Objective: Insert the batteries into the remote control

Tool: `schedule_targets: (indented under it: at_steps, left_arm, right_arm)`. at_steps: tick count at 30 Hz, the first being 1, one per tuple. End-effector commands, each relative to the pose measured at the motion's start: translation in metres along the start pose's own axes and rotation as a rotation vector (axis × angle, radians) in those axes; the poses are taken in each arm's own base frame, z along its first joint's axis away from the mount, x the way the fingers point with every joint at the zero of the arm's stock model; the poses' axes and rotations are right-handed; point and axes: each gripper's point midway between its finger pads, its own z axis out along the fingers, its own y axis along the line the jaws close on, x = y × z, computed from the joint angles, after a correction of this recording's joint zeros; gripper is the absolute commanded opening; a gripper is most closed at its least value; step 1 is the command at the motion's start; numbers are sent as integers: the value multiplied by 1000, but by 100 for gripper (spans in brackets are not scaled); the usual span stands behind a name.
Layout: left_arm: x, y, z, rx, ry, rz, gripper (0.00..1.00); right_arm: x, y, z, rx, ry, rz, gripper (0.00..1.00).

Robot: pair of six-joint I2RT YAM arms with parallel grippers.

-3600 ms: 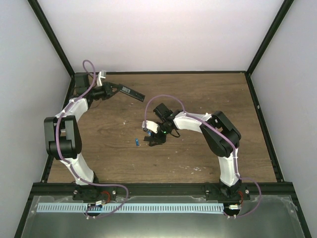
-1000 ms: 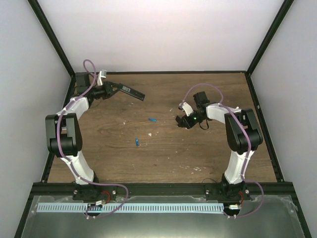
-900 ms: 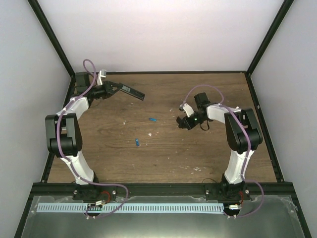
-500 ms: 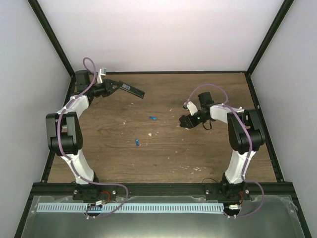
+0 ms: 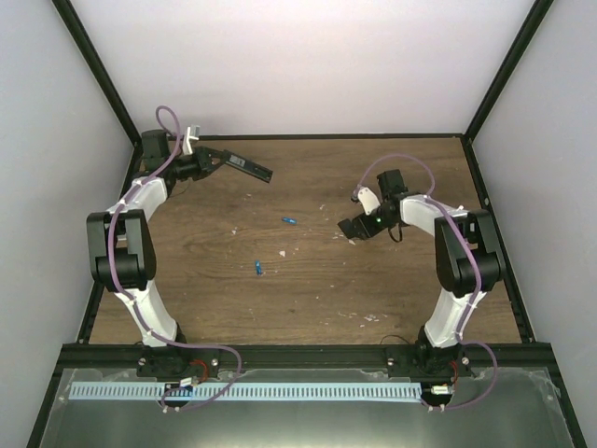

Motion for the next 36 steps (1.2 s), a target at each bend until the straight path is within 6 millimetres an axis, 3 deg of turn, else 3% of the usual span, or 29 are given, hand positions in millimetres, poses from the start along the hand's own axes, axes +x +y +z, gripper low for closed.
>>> schedule_targets:
  at_steps: [1,9,17,28,36]
  left_arm:
    - [-1,0,-1,15,5,10,2]
    - [14,6,-5,-13,16,-4,2]
    - [24,10,-7,-21,23,-19,2]
    - [26,14,-5,-26,29,-25,2]
    - [24,20,-2,-31,33,-37,2]
  right_arm:
    - [-46,-3,-21,17,-87,-82,51]
    - [-105,26,2,-40,-93,-248,47]
    - [-142,68,32,-125,-136,-368,47]
    - [-163,111,59,-222,-179,-504,48]
    - [-163,132,71,-252,-183,-564,46]
